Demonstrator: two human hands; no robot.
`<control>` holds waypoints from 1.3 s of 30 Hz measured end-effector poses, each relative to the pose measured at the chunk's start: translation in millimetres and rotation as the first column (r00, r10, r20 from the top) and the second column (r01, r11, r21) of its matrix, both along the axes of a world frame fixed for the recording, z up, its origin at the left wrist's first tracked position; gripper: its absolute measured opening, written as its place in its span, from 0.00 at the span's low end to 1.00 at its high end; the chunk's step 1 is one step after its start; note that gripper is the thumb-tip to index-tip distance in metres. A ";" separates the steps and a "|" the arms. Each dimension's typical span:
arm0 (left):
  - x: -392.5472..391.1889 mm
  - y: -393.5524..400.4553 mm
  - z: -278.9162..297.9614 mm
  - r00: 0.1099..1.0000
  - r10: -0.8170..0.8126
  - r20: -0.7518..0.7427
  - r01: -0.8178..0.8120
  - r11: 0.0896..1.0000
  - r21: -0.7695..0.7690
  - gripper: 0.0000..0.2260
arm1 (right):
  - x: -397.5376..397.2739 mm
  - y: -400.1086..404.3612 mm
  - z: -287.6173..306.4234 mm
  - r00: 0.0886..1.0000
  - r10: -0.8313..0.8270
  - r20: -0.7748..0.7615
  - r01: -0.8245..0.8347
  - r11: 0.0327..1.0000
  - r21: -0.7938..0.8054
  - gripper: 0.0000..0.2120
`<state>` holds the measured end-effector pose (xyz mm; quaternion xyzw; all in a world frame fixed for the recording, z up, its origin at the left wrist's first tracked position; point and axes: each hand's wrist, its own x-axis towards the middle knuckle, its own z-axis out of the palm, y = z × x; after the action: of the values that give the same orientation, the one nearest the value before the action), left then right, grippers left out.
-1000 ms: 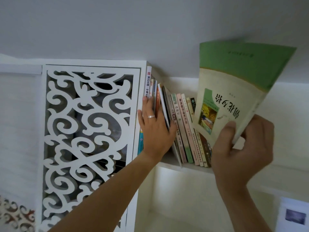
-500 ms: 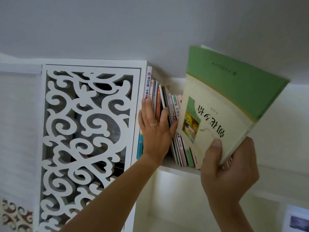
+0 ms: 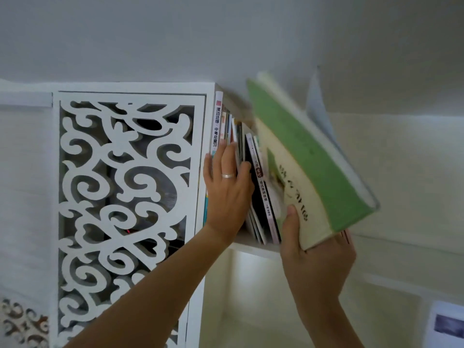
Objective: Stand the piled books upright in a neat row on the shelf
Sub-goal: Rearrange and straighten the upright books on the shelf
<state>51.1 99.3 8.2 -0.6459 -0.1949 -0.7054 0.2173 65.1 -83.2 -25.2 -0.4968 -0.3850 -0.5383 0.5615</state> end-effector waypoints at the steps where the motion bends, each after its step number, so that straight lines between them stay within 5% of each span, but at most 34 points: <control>1: 1.1 -4.5 -1.7 0.999 0.035 0.001 -0.035 0.999 0.005 0.04 | -0.3 -2.7 3.2 1.000 0.006 -0.001 -0.006 1.000 0.019 0.04; 13: 7.2 -13.8 -3.4 0.985 -0.162 -0.052 0.150 0.971 -0.184 0.21 | -9.2 -4.8 24.0 0.995 0.083 0.052 -0.083 0.996 -0.016 0.07; 19: 12.0 -6.8 3.1 0.948 -0.270 -0.167 0.243 0.956 -0.167 0.08 | -16.0 -3.8 26.0 0.985 0.138 0.107 -0.133 0.990 -0.049 0.10; 31: -0.4 -7.5 6.6 0.937 -0.276 -0.213 0.255 0.959 -0.124 0.21 | 12.1 -5.1 20.2 0.993 0.114 0.021 -0.114 0.993 0.013 0.10; 39: -14.0 -9.2 28.2 0.886 -0.429 -0.177 0.353 0.870 -0.343 0.28 | 14.3 3.6 -15.7 0.962 0.266 0.056 -0.270 0.960 0.080 0.27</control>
<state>37.2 90.1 36.3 -0.7804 -0.1356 -0.6103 -0.0095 79.5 -79.6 -41.0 -0.4031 -0.4375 -0.4845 0.6413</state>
